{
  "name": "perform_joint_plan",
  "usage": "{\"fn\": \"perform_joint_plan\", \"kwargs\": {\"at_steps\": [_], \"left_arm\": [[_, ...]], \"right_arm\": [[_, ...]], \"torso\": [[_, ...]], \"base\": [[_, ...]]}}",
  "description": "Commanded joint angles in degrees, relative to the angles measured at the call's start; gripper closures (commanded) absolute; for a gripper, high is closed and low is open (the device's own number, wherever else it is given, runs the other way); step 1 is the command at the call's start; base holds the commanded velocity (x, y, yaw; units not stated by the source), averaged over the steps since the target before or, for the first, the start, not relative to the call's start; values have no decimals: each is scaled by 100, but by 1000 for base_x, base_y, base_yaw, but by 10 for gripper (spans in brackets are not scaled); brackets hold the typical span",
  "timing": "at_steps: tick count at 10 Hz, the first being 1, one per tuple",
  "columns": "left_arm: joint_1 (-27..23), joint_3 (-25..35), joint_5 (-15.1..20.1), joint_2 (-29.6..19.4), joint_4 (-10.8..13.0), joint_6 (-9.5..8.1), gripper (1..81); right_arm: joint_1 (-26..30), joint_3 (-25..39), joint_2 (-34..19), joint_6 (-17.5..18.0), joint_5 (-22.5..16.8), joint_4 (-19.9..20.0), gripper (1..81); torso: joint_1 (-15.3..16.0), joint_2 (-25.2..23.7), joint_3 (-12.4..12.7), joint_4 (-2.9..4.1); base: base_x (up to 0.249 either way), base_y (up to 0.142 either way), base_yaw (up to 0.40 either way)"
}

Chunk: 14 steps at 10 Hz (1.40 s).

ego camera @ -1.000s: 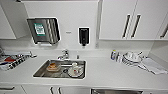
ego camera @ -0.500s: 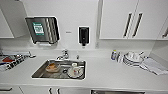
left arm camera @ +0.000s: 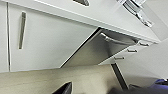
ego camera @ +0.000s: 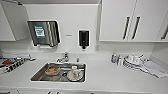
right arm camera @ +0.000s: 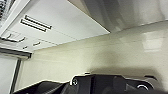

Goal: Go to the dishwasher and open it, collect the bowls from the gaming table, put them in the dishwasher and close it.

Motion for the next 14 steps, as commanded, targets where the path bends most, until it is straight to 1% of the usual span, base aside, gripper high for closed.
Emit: {"fn": "perform_joint_plan", "kwargs": {"at_steps": [1, 2, 3, 4, 5, 6, 7, 8, 9, 10, 11, 12, 13, 14], "left_arm": [[-846, 495, 1157, -256, 77, 4, 10], [-978, 504, 1706, -213, 85, 74, 10], [-1109, 495, 2018, -195, 156, 101, 10], [-1180, 504, 2097, -221, 165, 101, 10], [-1259, 504, 2097, -256, 121, 101, 10], [-1338, 487, 2089, -274, 77, 92, 10], [-1451, 486, 2080, -309, 33, 57, 10], [-1548, 486, 2071, -336, -2, 48, 10], [-1663, 469, 2080, -327, -11, 40, 10], [-1742, 425, 2097, -318, -11, 39, 10], [-1760, 381, 2097, -300, -20, 31, 10], [-1761, 381, 2097, -292, -11, 31, 10], [-1761, 372, 2097, -266, -20, 31, 10], [-1760, 372, 2097, -231, -20, 31, 10]], "right_arm": [[459, 231, -374, 27, -283, 67, 10], [477, 231, -374, 27, -291, 67, 10], [478, 231, -374, 27, -291, 67, 10], [503, 231, -374, 27, -291, 67, 10], [530, 213, -382, 166, -300, 59, 10], [582, 221, -400, 263, -352, 59, 10], [705, 205, -400, 395, -536, 59, 10], [819, 221, -417, 578, -703, 67, 10], [952, 239, -453, 756, -896, 59, 10], [1048, 239, -470, 835, -1011, 59, 10], [1110, 239, -505, 923, -1125, 59, 10], [1119, 222, -514, 941, -1126, 67, 10], [1119, 204, -514, 941, -1135, 76, 10], [1119, 213, -514, 941, -1135, 76, 10]], "torso": [[351, -544, 0, 0], [481, -752, 2, 0], [612, -960, 2, 0], [743, -1172, 2, 0], [1232, -1937, -886, 0], [986, -1563, -584, 0], [1084, -1720, -540, 0], [1191, -1893, -328, 0], [1283, -2041, -437, 0], [1370, -2177, -474, -2], [1482, -2358, -656, 0], [1604, -2557, -1063, 0], [1705, -2722, -1107, 0], [1796, -2868, -1217, 0]], "base": [[0, 0, 0], [0, 0, 0], [0, 0, 0], [0, 0, 0], [0, 0, 0], [0, 0, 0], [0, 0, 0], [0, 0, 0], [0, 0, 0], [0, 0, 0], [0, 0, 0], [0, 0, 0], [0, 0, 0], [0, 0, 0]]}}
